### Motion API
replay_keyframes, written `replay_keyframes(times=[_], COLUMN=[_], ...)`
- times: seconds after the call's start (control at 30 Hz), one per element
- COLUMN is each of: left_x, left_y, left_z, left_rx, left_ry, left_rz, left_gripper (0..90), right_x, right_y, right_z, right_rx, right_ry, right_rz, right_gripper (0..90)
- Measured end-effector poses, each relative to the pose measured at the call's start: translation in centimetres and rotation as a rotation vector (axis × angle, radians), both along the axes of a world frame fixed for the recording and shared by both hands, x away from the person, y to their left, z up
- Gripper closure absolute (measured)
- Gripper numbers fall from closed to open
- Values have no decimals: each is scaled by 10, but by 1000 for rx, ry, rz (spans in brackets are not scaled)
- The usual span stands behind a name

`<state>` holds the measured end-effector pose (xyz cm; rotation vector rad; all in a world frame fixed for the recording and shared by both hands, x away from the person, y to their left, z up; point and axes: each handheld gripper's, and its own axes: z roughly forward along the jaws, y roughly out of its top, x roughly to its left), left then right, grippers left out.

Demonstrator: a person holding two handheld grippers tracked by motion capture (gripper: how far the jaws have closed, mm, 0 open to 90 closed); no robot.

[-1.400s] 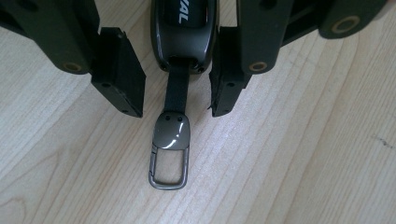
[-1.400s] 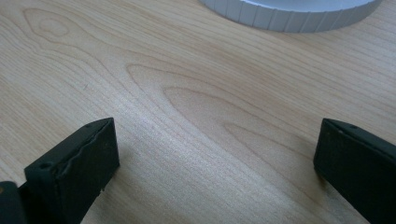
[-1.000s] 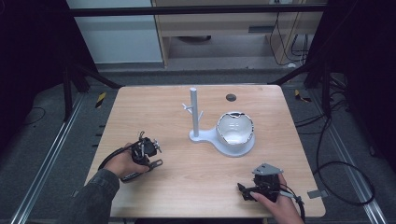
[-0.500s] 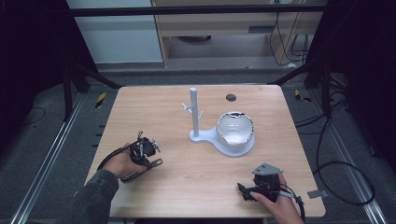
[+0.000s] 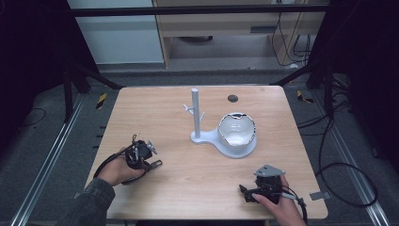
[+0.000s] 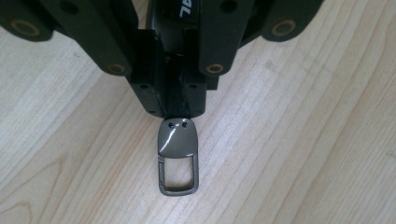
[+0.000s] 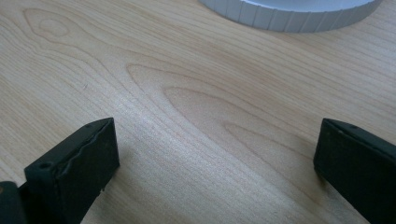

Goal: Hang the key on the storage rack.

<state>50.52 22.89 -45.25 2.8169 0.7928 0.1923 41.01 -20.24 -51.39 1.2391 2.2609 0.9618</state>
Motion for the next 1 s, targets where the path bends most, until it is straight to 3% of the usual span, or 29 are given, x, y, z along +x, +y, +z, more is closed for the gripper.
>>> replay_keyframes(times=[0.5,0.63,1.0], left_x=[-15,-18,-29], left_y=[21,25,38], left_z=[31,34,48], left_rx=[-144,-164,-244], left_ry=[-129,-143,-185], left_rz=[42,33,68], left_gripper=[801,802,803], right_x=[0,0,0], right_y=[0,0,0], right_z=[0,0,0], right_rx=[0,0,0], right_ry=[0,0,0], right_rz=[0,0,0], right_gripper=[4,4,4])
